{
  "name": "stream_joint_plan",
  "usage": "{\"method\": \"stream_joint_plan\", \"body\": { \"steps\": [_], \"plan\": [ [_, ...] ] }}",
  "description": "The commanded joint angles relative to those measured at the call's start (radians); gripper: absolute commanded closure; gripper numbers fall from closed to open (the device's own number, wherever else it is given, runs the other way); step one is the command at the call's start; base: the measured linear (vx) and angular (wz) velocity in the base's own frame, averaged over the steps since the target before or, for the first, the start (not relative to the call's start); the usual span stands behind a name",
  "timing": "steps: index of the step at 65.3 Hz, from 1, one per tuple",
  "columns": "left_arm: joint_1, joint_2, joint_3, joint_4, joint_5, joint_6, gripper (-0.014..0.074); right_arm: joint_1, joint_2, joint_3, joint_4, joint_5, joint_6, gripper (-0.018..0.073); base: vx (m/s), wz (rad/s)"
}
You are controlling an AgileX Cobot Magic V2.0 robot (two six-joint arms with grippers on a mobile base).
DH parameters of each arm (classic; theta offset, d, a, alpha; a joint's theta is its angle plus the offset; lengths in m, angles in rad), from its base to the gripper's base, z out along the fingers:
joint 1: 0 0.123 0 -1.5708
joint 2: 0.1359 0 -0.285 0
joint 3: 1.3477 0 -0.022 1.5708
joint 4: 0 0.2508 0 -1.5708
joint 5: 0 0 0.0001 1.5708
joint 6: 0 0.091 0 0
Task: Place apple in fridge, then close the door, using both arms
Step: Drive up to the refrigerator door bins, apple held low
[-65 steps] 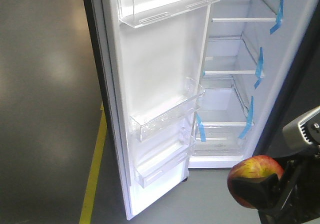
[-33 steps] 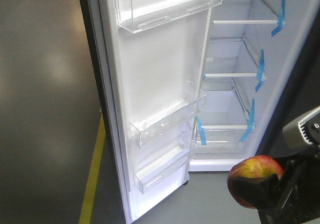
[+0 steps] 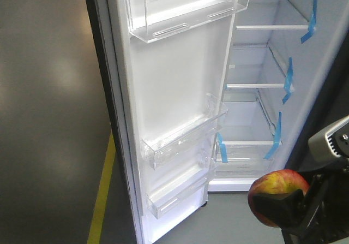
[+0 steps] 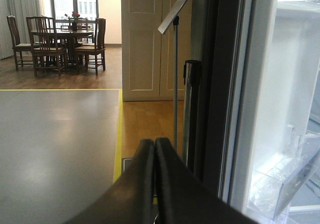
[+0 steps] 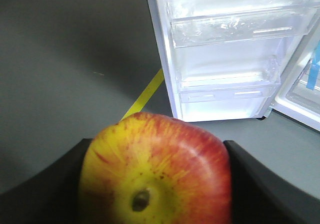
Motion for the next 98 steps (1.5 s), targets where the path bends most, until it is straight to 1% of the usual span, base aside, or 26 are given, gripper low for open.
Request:
{"method": "stream_joint_plan", "body": {
  "steps": [1,98],
  "plan": [
    [-0.006,-0.014,0.028,-0.008,-0.073,-0.003,0.0602,0.001,-0.009,-0.030,0.017,-0.059,-0.006,0.0337,0.06,0.01],
    [-0.006,-0.014,0.028,-0.008,-0.073,-0.003,0.0602,0.001,-0.009,-0.030,0.017,-0.059,-0.006,0.0337,0.05,0.00]
  ]
}}
